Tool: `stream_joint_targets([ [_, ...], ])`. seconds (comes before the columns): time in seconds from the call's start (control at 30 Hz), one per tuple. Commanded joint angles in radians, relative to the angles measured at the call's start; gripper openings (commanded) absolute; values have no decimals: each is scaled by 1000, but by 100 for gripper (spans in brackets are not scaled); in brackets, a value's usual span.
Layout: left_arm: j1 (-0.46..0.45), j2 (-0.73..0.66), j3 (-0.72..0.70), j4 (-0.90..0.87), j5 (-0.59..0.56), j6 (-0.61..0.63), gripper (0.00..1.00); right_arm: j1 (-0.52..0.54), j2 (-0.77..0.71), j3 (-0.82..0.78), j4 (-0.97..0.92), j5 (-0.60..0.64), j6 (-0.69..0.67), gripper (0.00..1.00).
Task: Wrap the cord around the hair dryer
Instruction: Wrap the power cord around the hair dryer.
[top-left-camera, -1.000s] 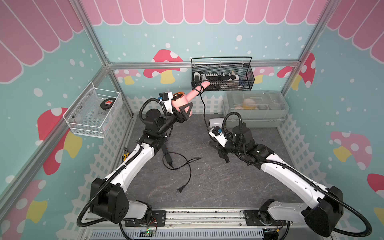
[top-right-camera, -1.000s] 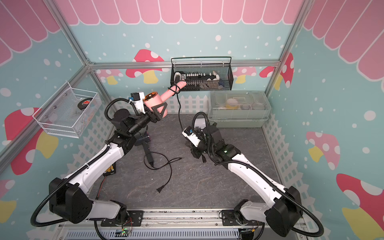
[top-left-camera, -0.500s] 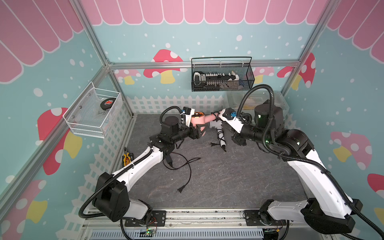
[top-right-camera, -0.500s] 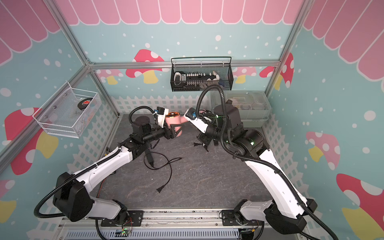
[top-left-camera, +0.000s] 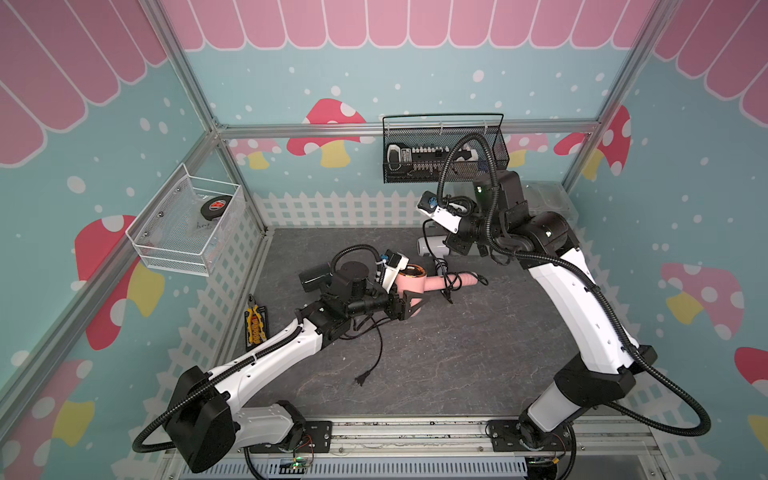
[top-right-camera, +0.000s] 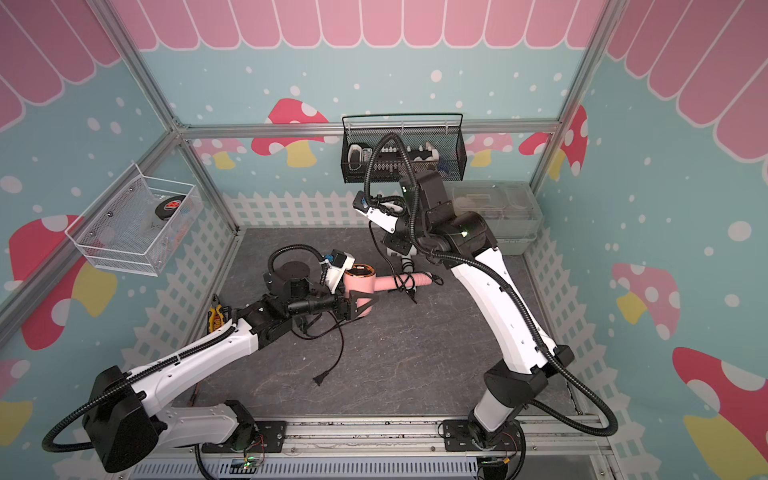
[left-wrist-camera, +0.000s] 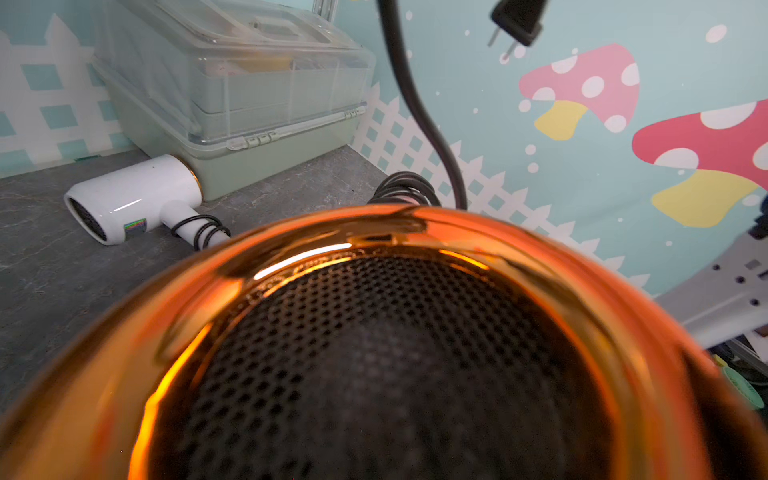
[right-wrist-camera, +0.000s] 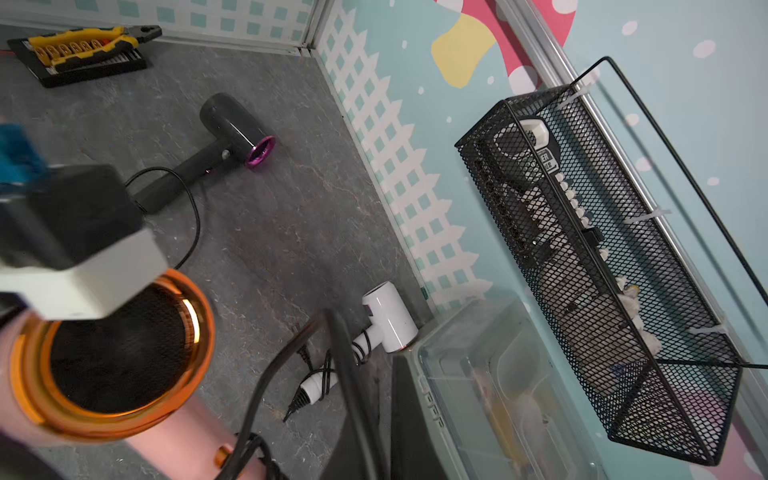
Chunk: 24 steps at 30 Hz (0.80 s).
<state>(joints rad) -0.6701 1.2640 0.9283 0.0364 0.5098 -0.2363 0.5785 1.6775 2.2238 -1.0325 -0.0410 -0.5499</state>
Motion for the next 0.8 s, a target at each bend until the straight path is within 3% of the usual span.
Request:
stream_joint_targets([
  [0.0,-37,-32,0,9,94,44,0,-62,74,75,-36,-111,-51,0],
  [0.43,-48,-115,-69,161,249,-18,0,-183,319,166,-68,-379,-103,0],
  [0.57,-45,-130,-65,187,287,-33,0,-212,358,179,-102,-438,-123,0],
  [0.77,-32,-139,-83,257,323,-73,0,-305,381,151,-112,-626,-117,0],
])
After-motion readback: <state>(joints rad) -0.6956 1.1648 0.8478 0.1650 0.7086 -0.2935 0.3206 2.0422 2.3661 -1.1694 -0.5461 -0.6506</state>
